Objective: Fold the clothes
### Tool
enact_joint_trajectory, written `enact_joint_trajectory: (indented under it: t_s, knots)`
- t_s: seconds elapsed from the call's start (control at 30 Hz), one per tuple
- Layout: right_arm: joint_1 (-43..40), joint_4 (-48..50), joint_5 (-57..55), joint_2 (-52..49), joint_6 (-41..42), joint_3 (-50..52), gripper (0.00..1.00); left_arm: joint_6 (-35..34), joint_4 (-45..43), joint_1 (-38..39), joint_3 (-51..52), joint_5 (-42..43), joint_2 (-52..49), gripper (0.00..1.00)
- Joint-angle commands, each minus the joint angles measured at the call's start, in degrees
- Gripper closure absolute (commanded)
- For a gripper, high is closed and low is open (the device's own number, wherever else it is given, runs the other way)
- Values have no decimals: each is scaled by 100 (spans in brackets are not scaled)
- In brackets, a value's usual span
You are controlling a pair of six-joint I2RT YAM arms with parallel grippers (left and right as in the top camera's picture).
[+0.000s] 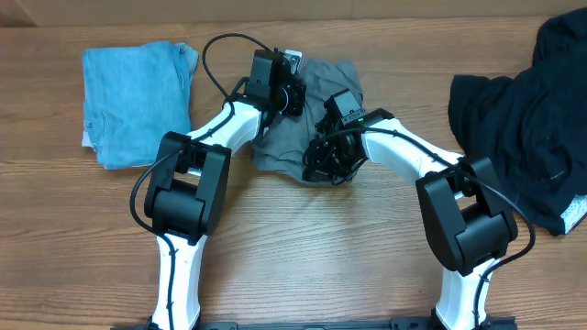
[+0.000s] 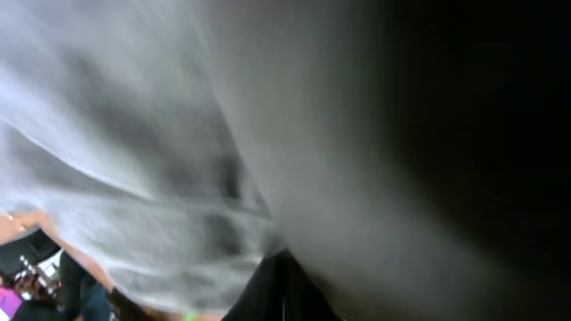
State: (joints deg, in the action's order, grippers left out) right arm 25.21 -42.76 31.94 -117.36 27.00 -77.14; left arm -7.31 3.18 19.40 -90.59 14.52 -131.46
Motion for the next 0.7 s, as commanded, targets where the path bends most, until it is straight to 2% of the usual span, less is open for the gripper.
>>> enact_joint_trajectory:
  t_s: [0.0, 0.13, 0.27, 0.4, 0.53, 0.67]
  knots:
    - [-133, -188, 125, 564, -323, -247, 96, 44, 68, -26, -37, -90, 232, 95]
    - [-402, -160, -562, 1484, -498, -621, 96, 153, 332, -42, -39, -96, 645, 96]
    - [-883, 442, -1416, 1823, -498, -660, 96, 424, 706, -79, -39, -101, 1687, 96]
    - [-1226, 1198, -1545, 1408, -612, -654, 96, 1043, 1694, 63, -39, -101, 2284, 96]
    - [-1239, 1867, -1718, 905, -645, -654, 96, 1351, 2636, 245, 17, -114, 2138, 96]
    - [-1239, 2363, -1716, 518, -570, -658, 96, 1399, 3016, 352, 103, -96, 1832, 96]
